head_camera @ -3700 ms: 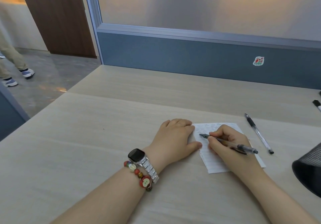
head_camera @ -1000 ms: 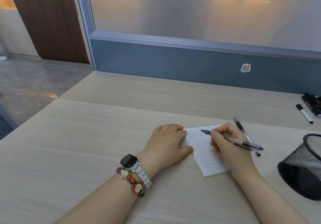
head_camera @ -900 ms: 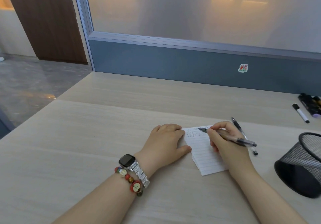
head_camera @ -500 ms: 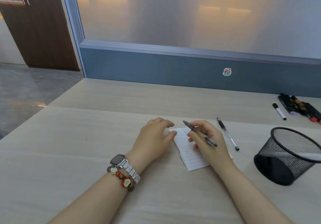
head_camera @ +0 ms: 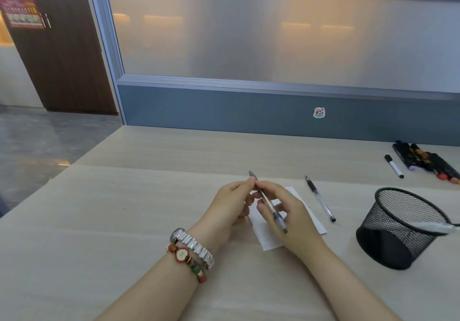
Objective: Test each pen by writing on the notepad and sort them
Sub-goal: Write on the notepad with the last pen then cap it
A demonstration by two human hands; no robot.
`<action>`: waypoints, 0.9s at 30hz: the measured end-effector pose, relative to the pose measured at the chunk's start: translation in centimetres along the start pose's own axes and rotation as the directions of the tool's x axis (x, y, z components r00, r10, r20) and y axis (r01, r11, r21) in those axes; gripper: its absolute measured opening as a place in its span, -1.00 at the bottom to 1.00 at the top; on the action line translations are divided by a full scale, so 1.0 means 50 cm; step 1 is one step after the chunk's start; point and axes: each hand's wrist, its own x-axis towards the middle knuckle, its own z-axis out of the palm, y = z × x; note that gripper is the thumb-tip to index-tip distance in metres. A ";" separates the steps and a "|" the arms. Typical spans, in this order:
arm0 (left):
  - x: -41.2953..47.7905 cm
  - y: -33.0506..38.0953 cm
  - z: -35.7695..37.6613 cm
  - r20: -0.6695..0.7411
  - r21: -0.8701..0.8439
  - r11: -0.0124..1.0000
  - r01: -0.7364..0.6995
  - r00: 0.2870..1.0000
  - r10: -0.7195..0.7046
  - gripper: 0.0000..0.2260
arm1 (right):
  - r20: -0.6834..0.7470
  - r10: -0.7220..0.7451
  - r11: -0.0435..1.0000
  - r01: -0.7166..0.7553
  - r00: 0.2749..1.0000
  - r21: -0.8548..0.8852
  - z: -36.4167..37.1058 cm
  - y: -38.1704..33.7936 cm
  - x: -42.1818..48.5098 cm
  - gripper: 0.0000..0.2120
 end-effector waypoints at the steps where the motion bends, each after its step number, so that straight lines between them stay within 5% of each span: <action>1: 0.002 0.002 -0.001 0.027 -0.070 0.997 0.023 0.999 -0.021 -0.76 | 0.025 0.005 1.000 -0.004 1.000 -0.004 0.001 0.000 -0.002 -0.59; 5: 0.008 0.009 -0.016 0.041 -0.209 0.978 0.019 0.999 -0.011 -0.81 | 0.229 0.022 0.997 -0.005 0.973 -0.074 0.002 -0.002 -0.009 -0.33; 9: 0.017 0.009 -0.031 -0.030 -0.287 0.958 -0.005 1.000 -0.004 -0.80 | 0.362 -0.017 0.997 0.045 0.932 -0.068 0.006 -0.011 -0.015 -0.30; 20: 0.023 0.010 -0.026 -0.025 -0.289 0.956 -0.054 0.998 0.049 -0.78 | 0.287 -0.158 0.957 0.218 0.945 -0.192 0.024 -0.007 -0.010 -0.48; 23: 0.027 0.012 -0.033 -0.047 -0.246 0.963 -0.113 0.993 0.105 -0.80 | 0.259 -0.089 0.978 0.134 0.962 -0.161 0.024 -0.004 -0.009 -0.55; 27: 0.031 0.006 -0.032 -0.055 -0.158 0.973 -0.171 0.985 0.164 -0.79 | 0.027 -0.011 1.000 0.011 1.000 -0.018 0.029 -0.007 -0.001 -0.79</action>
